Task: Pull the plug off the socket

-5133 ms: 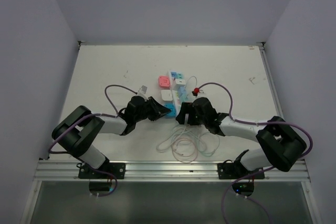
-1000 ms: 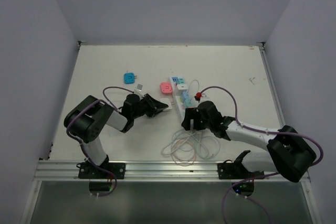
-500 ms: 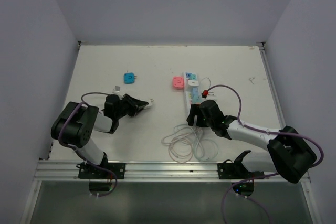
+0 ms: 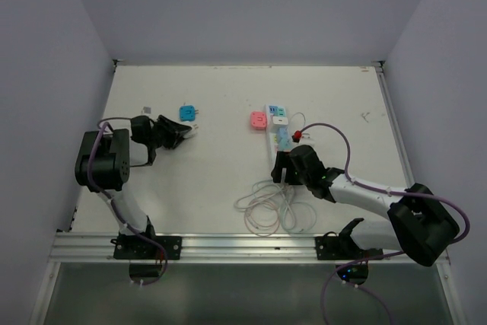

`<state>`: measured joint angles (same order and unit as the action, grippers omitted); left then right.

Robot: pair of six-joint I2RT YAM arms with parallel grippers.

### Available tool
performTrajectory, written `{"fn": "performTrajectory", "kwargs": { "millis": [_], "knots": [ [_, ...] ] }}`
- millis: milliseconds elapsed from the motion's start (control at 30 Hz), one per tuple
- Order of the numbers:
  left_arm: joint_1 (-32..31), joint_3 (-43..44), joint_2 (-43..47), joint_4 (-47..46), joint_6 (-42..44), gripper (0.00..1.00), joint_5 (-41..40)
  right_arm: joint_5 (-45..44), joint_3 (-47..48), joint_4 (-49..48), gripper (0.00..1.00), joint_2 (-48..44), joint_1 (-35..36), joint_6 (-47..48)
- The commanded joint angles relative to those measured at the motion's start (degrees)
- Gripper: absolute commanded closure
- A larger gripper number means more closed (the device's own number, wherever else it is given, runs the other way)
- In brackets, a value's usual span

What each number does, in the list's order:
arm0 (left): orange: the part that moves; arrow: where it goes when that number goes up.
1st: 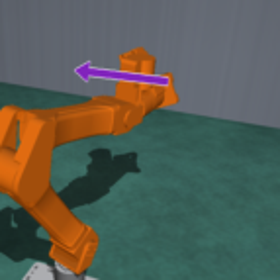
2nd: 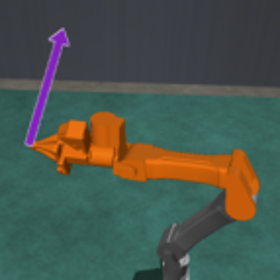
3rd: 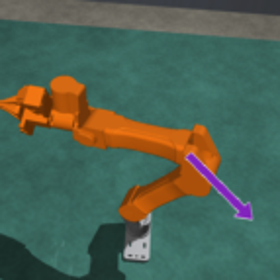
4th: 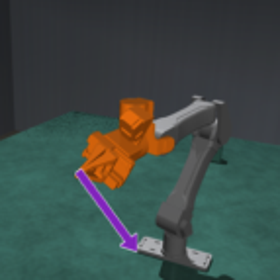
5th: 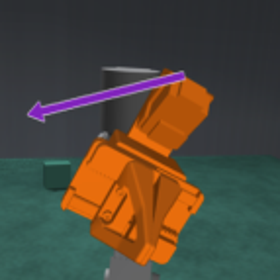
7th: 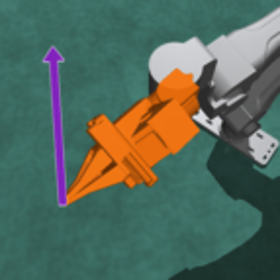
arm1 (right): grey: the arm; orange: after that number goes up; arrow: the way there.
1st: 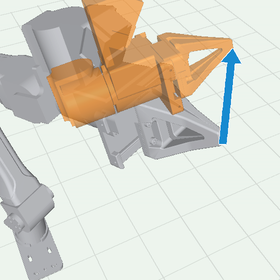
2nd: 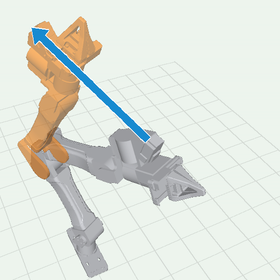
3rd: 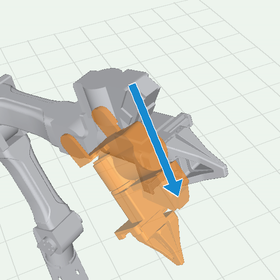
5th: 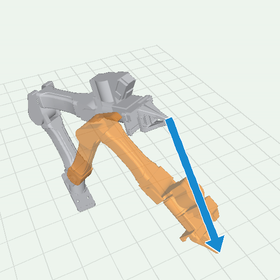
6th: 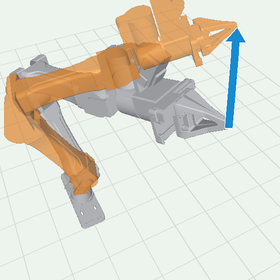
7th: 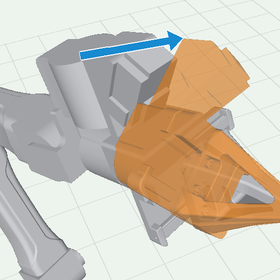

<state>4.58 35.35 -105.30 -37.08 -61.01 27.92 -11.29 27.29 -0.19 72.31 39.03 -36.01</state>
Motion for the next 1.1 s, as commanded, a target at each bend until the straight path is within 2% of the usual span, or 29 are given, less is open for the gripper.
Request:
{"fn": "performTrajectory", "kwargs": {
  "millis": [0,67,100,267,567,767,933,1067],
  "knots": [
    [1.66,2.35,-1.05,2.89,4.15,0.53,1.79,-0.84,0.13,2.3,1.0,-1.21,-0.18,-0.12],
    [2.1,1.74,-0.62,4.12,4.76,0.42,1.44,-0.93,0.05,2.3,1.0,-1.39,-0.18,-0.2],
    [2.36,1.48,0.0,4.9,5.11,0.3,0.56,-0.75,0.05,2.3,1.0,-1.39,-0.18,-0.11],
    [2.98,-0.02,4.39,13.77,8.36,0.01,-4.18,-0.32,0.31,1.86,1.0,-0.95,-0.18,0.41],
    [2.98,-0.73,17.83,27.75,15.04,0.0,-12.53,3.73,0.4,1.85,1.0,-1.91,-0.18,3.22],
    [2.54,-0.46,26.36,32.15,17.77,0.0,-12.81,8.73,1.27,2.29,1.0,-1.83,-0.09,7.26],
    [-2.02,1.38,27.6,33.13,16.64,0.0,-12.19,12.77,1.19,1.07,1.0,-1.21,0.0,8.94],
    [-10.97,3.14,25.33,30.85,13.47,0.0,-12.46,15.24,1.45,0.54,1.0,-0.68,0.09,9.9]
  ]
}}
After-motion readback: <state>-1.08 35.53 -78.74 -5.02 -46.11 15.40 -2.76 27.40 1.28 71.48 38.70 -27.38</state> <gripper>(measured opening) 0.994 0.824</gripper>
